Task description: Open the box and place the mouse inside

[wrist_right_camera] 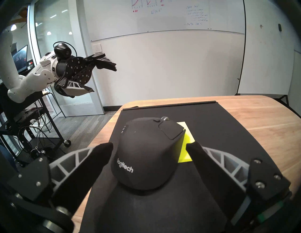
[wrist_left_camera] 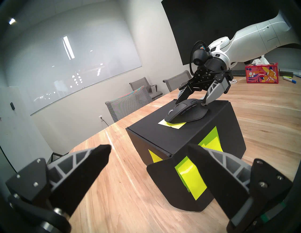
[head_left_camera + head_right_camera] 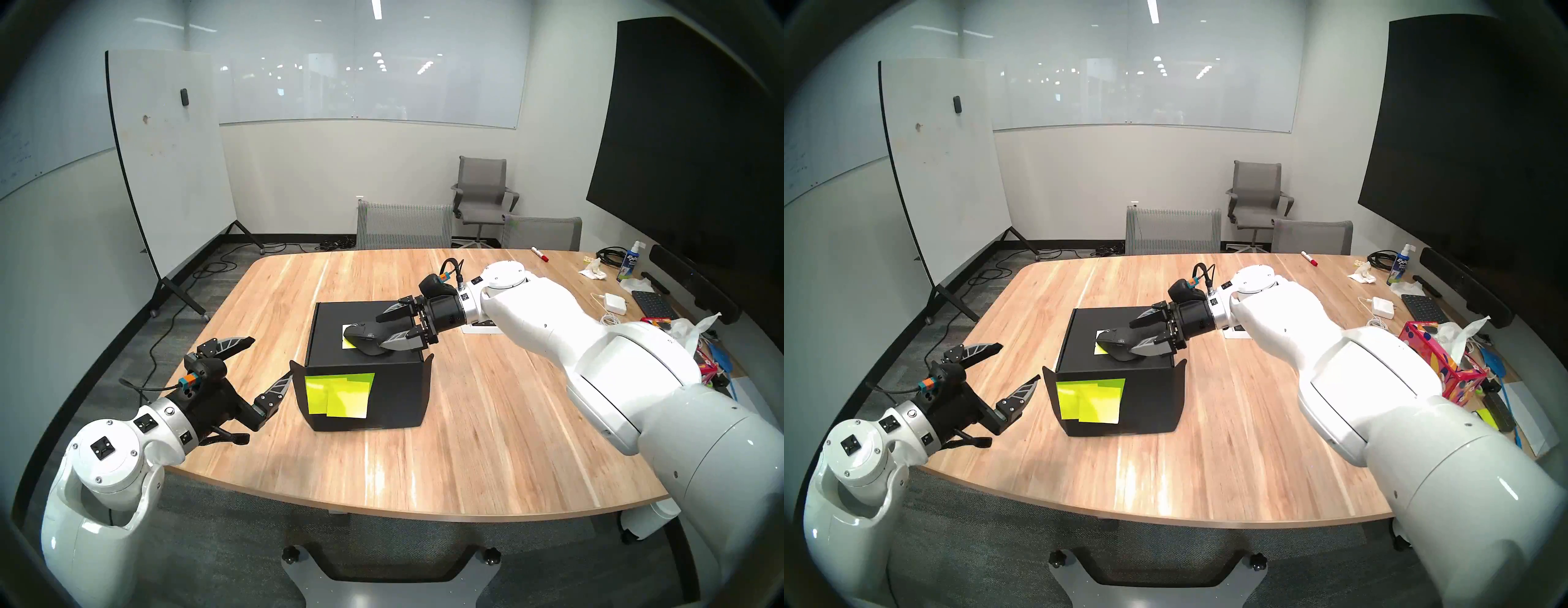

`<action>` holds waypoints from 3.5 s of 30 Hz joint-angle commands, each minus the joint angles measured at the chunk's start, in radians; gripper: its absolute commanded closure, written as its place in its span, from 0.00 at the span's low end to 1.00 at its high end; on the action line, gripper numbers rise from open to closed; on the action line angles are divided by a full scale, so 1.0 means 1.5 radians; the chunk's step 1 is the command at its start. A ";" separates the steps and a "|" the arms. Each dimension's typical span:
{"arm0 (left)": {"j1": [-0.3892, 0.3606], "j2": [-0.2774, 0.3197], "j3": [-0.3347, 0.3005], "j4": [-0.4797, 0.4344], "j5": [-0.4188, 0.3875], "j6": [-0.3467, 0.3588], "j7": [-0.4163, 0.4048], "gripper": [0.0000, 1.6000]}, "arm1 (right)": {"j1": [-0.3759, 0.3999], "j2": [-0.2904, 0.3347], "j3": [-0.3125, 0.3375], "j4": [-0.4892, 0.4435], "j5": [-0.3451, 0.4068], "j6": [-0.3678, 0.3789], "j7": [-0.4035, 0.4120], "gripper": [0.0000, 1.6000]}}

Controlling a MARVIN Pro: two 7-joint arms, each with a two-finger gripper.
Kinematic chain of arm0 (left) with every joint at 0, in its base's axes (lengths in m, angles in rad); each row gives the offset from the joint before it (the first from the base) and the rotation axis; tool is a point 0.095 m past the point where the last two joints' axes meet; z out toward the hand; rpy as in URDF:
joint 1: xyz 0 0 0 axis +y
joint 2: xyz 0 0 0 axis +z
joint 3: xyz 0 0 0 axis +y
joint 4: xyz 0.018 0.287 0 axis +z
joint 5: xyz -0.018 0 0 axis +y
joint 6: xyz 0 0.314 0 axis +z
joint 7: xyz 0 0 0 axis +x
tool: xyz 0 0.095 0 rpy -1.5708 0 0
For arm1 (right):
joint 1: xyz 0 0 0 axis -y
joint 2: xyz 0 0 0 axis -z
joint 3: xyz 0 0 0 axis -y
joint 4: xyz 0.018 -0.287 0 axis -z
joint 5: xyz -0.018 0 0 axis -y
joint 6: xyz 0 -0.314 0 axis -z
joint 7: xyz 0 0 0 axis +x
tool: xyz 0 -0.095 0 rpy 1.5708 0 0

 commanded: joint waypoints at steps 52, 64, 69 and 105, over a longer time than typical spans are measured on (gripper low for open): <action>0.001 0.000 -0.001 -0.011 0.000 -0.004 -0.001 0.00 | 0.063 -0.049 -0.027 0.058 0.021 -0.020 -0.001 0.81; 0.001 0.000 -0.001 -0.011 0.000 -0.004 -0.001 0.00 | 0.065 -0.042 -0.040 0.046 0.034 -0.017 -0.001 0.00; 0.001 0.000 -0.001 -0.011 0.000 -0.004 -0.001 0.00 | 0.063 -0.038 -0.046 0.039 0.041 -0.017 -0.001 0.00; 0.001 0.000 -0.001 -0.011 0.000 -0.004 -0.001 0.00 | 0.079 -0.032 -0.062 0.033 0.073 -0.024 -0.001 0.00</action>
